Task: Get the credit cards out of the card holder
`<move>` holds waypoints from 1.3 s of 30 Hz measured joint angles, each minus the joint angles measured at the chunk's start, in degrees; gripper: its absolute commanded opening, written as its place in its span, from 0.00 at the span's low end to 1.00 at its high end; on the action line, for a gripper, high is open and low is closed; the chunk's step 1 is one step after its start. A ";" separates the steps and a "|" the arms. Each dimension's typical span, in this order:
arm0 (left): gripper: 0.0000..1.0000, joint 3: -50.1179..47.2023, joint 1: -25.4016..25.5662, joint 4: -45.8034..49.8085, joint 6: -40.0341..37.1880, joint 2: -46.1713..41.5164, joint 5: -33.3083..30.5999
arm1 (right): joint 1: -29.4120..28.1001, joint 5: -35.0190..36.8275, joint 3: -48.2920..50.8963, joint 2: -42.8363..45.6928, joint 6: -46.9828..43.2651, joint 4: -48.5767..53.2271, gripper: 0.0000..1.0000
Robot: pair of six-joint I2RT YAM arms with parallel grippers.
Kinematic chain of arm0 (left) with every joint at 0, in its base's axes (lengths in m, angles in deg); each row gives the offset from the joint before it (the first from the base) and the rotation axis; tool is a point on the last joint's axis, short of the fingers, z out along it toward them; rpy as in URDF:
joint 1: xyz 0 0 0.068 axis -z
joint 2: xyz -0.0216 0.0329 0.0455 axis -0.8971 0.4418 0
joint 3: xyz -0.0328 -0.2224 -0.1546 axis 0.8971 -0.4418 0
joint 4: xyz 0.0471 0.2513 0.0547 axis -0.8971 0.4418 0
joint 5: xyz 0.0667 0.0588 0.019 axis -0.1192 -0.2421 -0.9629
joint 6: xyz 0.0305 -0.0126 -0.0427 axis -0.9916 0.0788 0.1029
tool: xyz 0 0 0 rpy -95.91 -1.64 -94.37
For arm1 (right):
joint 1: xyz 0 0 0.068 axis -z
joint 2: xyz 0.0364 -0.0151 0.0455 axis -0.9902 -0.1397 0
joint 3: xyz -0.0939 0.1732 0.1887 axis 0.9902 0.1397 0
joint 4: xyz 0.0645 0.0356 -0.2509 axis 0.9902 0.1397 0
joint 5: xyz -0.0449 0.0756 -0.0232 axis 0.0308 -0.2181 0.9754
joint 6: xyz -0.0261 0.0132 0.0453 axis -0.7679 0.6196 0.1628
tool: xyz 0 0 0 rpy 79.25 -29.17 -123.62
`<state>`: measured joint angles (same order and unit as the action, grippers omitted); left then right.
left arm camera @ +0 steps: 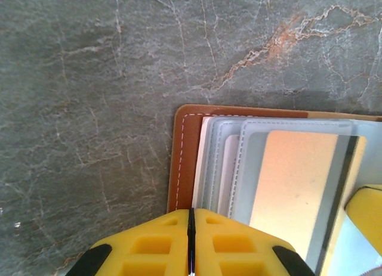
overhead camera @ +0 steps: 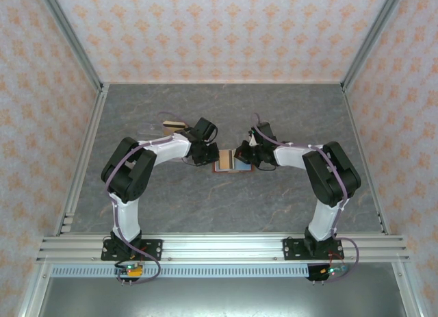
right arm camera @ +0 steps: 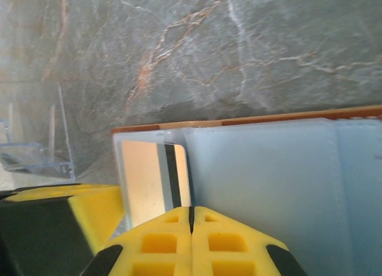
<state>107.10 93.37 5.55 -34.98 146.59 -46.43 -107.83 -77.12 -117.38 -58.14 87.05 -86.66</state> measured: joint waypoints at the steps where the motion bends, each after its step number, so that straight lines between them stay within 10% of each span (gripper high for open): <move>1: 0.10 0.00 0.00 0.07 0.00 -0.31 0.07 | 0.00 0.74 0.00 0.02 -0.24 0.39 0.00; 24: 0.09 4.96 0.07 -0.63 0.04 3.52 3.91 | 0.04 -0.04 0.09 1.62 -0.81 -0.44 0.25; 39: 0.08 5.22 0.07 -0.35 0.04 3.67 3.19 | 0.04 -1.40 -1.01 -1.22 -0.61 -0.24 0.24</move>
<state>112.33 93.43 5.20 -34.93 150.26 -43.23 -107.79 -78.52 -118.39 -59.37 86.44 -86.90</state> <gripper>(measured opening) 0.087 0.250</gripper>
